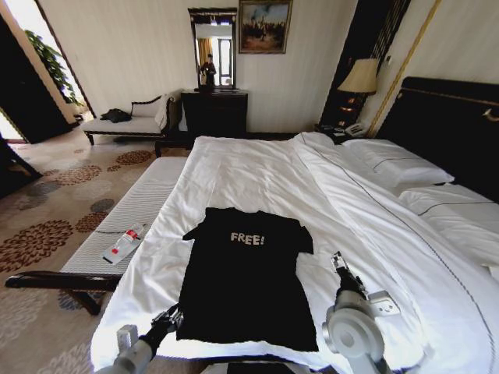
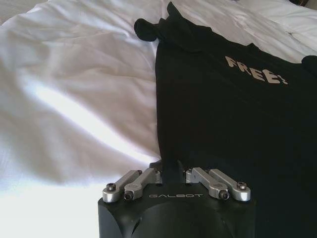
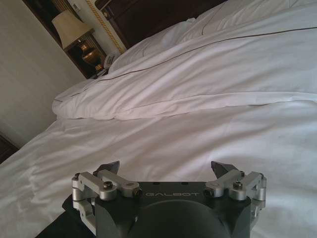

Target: Fold the clothes on the bed.

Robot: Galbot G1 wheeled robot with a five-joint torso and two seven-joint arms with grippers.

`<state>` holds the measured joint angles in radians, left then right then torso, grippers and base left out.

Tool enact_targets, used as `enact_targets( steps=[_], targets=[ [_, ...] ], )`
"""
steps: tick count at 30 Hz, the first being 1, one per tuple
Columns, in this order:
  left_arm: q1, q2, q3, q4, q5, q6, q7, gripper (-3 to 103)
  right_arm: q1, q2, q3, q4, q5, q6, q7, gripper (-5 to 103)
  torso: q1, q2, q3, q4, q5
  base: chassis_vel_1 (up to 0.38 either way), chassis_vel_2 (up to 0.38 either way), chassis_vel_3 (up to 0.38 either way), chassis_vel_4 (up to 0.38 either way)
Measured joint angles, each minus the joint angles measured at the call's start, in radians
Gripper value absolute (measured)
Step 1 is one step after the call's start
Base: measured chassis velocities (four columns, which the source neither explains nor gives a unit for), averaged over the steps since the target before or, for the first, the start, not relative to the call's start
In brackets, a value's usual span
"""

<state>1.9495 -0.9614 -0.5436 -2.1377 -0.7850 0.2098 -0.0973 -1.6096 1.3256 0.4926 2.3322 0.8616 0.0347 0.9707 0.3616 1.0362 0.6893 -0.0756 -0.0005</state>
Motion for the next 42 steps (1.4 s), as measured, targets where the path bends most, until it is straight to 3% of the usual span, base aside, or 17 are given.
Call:
enact_targets(
  steps=[2, 6, 29, 31, 33, 35, 36, 39, 41, 42],
  targets=[
    [-0.001, -0.001, 0.002, 0.001, 0.001, 0.000, -0.003, 8, -0.004, 0.000, 0.001, 0.003, -0.001, 0.000, 0.002, 100, 0.000, 0.000, 0.000, 0.0001, 0.0000, 0.000, 0.000, 0.000, 0.000],
    [0.007, 0.000, 0.002, -0.007, 0.002, 0.000, -0.006, 2, -0.011, 0.002, 0.002, 0.005, -0.002, 0.000, 0.007, 100, 0.000, 0.000, 0.000, 0.0000, 0.0000, 0.000, 0.000, 0.000, 0.000],
    [0.098, 0.034, -0.045, -0.050, 0.081, -0.003, -0.104, -3, -0.003, 0.013, -0.009, -0.006, -0.005, -0.002, 0.013, 100, 0.000, 0.000, 0.000, 0.0001, -0.0001, 0.000, 0.000, 0.000, 0.000],
    [0.087, 0.033, -0.046, -0.052, 0.081, -0.002, -0.114, 7, -0.001, 0.012, -0.009, -0.008, -0.006, -0.002, 0.013, 100, 0.000, 0.000, 0.000, 0.0004, 0.0002, 0.000, 0.000, 0.000, 0.000],
    [0.082, 0.033, -0.051, -0.057, 0.079, -0.002, -0.114, 7, -0.001, 0.012, -0.009, -0.008, -0.005, -0.002, 0.013, 100, 0.000, 0.000, 0.000, 0.0005, 0.0000, 0.000, 0.000, 0.000, 0.000],
    [0.068, 0.038, -0.078, -0.073, 0.076, -0.005, -0.112, 17, -0.001, 0.011, -0.007, -0.008, -0.005, -0.002, 0.013, 100, 0.000, 0.000, 0.000, 0.0002, 0.0000, 0.000, 0.000, 0.000, 0.000],
    [0.068, 0.038, -0.078, -0.073, 0.076, -0.005, -0.112, 17, -0.001, 0.011, -0.007, -0.008, -0.005, -0.002, 0.013, 100, 0.000, 0.000, 0.000, 0.0002, 0.0000, 0.000, 0.000, 0.000, 0.000],
    [0.012, 0.043, -0.135, -0.106, 0.057, -0.017, -0.090, 34, 0.002, 0.008, -0.005, -0.009, -0.002, -0.002, 0.013, 100, 0.000, 0.000, 0.000, 0.0001, 0.0003, 0.000, 0.000, 0.000, 0.000],
    [-0.002, 0.043, -0.139, -0.108, 0.050, -0.017, -0.088, 34, 0.004, 0.007, -0.005, -0.010, -0.001, -0.002, 0.013, 100, 0.000, 0.000, 0.000, 0.0002, 0.0003, 0.000, 0.000, 0.000, 0.000],
    [-0.053, 0.043, -0.138, -0.111, 0.031, -0.010, -0.088, 39, 0.010, 0.006, -0.006, -0.013, 0.000, -0.002, 0.012, 100, 0.000, 0.000, 0.000, 0.0002, 0.0002, 0.000, 0.000, 0.000, 0.000]
  ],
)
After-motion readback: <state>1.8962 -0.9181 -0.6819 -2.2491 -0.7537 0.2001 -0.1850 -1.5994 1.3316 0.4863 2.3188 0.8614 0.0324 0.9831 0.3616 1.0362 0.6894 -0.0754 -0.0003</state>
